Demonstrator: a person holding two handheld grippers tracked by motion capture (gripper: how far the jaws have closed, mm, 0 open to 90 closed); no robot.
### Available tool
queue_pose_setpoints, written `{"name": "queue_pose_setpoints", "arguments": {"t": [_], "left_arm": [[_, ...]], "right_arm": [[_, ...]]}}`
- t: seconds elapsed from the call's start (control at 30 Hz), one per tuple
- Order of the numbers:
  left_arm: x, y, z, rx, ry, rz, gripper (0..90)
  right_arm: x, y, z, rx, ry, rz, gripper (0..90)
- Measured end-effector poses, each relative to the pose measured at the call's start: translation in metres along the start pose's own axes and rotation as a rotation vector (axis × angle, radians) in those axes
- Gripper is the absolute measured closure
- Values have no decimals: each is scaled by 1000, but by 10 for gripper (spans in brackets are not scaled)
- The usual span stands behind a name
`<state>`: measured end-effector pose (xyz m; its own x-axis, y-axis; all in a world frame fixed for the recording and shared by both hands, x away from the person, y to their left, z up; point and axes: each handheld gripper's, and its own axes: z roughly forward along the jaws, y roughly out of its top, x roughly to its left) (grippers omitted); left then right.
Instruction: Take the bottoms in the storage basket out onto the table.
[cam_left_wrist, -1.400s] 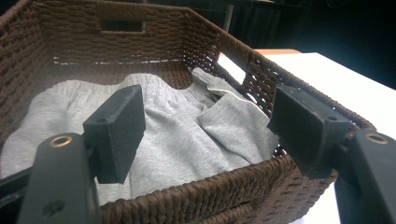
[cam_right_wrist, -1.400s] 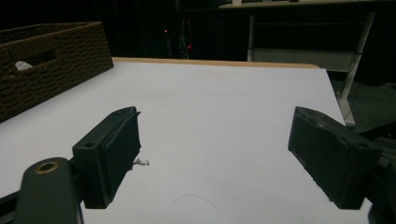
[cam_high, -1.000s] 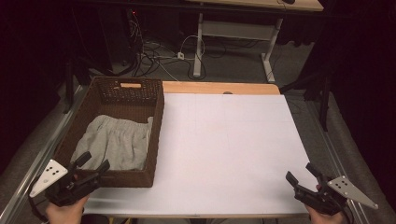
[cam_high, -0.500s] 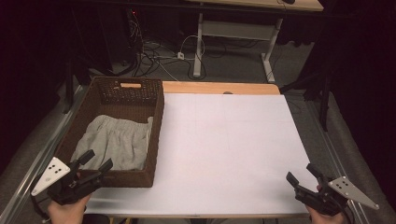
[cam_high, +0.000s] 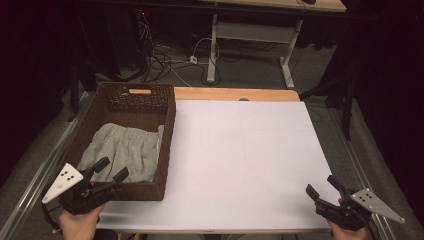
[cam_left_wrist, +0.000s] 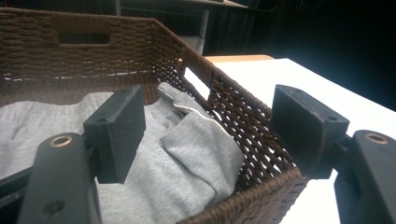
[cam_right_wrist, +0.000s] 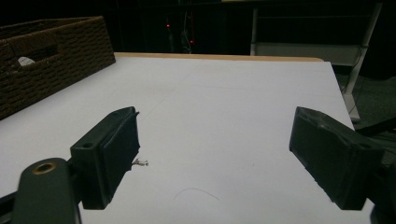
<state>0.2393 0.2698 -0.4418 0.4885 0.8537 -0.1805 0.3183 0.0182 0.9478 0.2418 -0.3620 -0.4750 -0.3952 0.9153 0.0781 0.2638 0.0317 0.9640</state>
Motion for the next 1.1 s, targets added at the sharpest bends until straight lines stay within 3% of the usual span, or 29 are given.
{"name": "queue_pose_setpoints", "arguments": {"t": [0.4,0.53,1.0,1.1], "left_arm": [[-9,14,9,-5,-16,34,259],[-12,20,17,-3,-28,48,259],[-15,43,46,0,-75,36,258],[-17,48,51,10,-77,52,257]], "right_arm": [[0,0,-1,-6,2,0,161],[-1,0,-1,-6,6,3,160],[-1,0,-2,-13,8,4,159],[0,0,-2,-11,10,-2,159]]}}
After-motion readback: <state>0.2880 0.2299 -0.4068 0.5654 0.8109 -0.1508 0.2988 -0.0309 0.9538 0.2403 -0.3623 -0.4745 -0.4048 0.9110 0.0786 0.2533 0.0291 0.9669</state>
